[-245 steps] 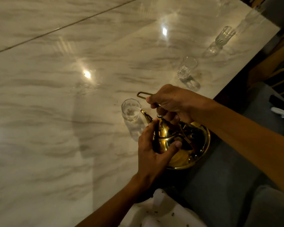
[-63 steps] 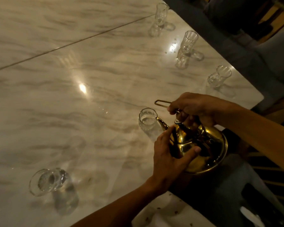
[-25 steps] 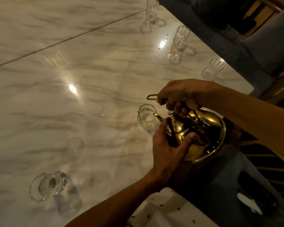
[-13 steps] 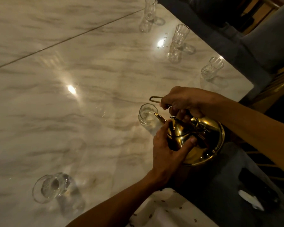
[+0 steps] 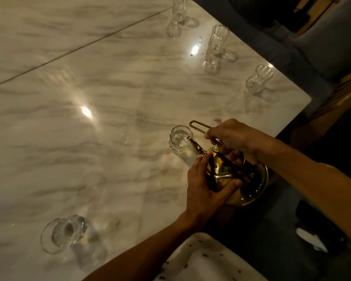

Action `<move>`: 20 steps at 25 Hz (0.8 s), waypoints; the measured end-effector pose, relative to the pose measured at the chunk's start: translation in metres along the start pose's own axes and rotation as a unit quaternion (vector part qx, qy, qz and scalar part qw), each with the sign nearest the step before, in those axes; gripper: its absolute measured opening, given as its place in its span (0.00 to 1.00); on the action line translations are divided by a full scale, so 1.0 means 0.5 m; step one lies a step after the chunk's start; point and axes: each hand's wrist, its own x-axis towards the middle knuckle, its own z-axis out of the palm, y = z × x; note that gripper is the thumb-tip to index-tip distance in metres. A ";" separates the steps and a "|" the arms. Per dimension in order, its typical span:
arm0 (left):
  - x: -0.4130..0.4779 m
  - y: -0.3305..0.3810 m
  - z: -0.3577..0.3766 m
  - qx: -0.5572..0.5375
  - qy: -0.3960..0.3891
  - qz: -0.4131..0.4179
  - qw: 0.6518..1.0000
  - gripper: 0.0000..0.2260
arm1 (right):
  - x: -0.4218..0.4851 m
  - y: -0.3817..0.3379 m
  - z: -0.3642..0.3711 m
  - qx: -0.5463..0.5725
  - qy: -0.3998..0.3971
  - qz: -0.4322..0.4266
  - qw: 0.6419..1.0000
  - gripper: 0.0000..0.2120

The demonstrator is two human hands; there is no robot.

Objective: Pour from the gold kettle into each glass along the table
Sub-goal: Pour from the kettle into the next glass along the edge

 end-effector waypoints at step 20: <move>0.141 0.042 0.189 0.066 -0.052 0.047 0.995 0.41 | 0.058 0.129 -0.246 0.095 0.006 -0.089 0.992 0.16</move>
